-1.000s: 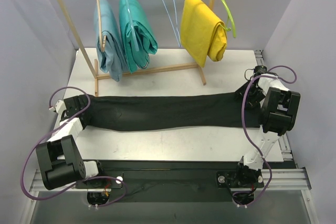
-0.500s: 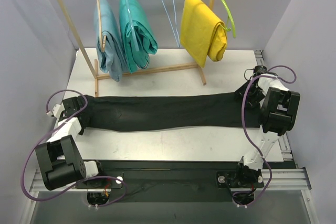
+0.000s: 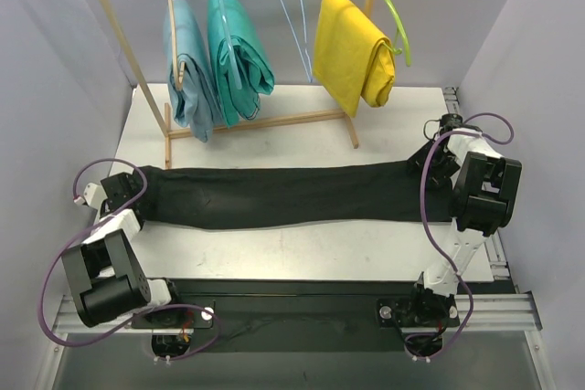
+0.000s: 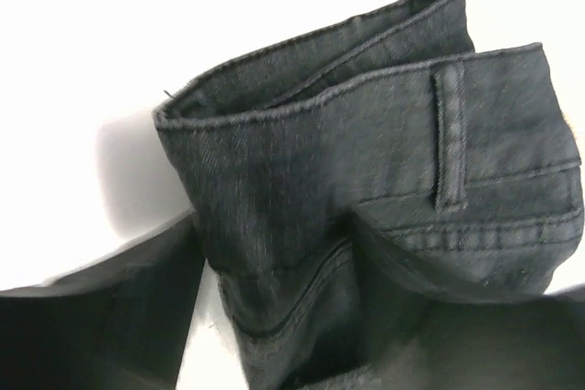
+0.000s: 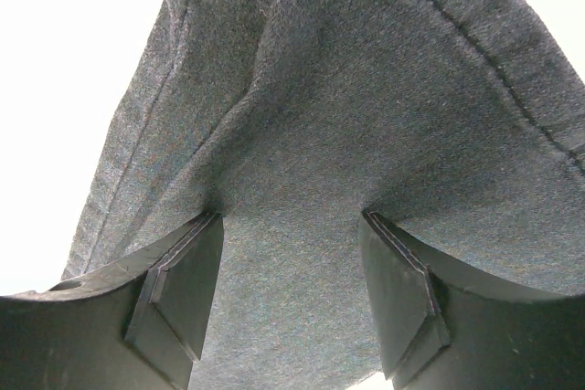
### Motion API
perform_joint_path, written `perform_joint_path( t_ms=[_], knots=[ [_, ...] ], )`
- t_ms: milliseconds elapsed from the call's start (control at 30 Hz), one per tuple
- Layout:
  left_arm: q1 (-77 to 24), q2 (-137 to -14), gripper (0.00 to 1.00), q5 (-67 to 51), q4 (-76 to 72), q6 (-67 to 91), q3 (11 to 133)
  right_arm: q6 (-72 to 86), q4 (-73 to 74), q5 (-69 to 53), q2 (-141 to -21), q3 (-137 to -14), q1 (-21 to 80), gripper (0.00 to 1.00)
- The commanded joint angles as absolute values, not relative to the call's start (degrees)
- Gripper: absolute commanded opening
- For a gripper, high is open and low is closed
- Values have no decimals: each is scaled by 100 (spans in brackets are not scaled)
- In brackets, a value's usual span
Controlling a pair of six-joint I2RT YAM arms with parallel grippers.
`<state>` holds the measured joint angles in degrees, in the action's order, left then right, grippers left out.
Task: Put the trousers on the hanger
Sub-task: Fold the trousers at the center of the board.
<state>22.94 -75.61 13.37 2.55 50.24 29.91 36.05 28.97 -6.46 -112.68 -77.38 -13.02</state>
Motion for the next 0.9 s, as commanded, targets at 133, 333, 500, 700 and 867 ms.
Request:
perform_joint_path(
  t_ms=[133, 333, 500, 700, 867],
  knots=[
    [2329, -8200, 20, 756, -255, 4870, 2988, 3560, 3182, -659, -10969, -7717, -1187, 61],
    [2338, -8157, 0, 651, -97, 4519, 3242, 3551, 3261, -607, -10662, -7506, -1116, 60],
    [2329, -7745, 0, 440, -26, 4115, 3463, 3577, 3524, -606, -10266, -7559, -967, 61],
    [2329, -7165, 0, 27, -18, 3596, 3709, 4139, 3551, -1194, -9870, -7550, -783, 61],
    [2294, -6768, 0, -298, 306, 3288, 3841, 4288, 3568, -1669, -10019, -7787, -405, 60]
  ],
)
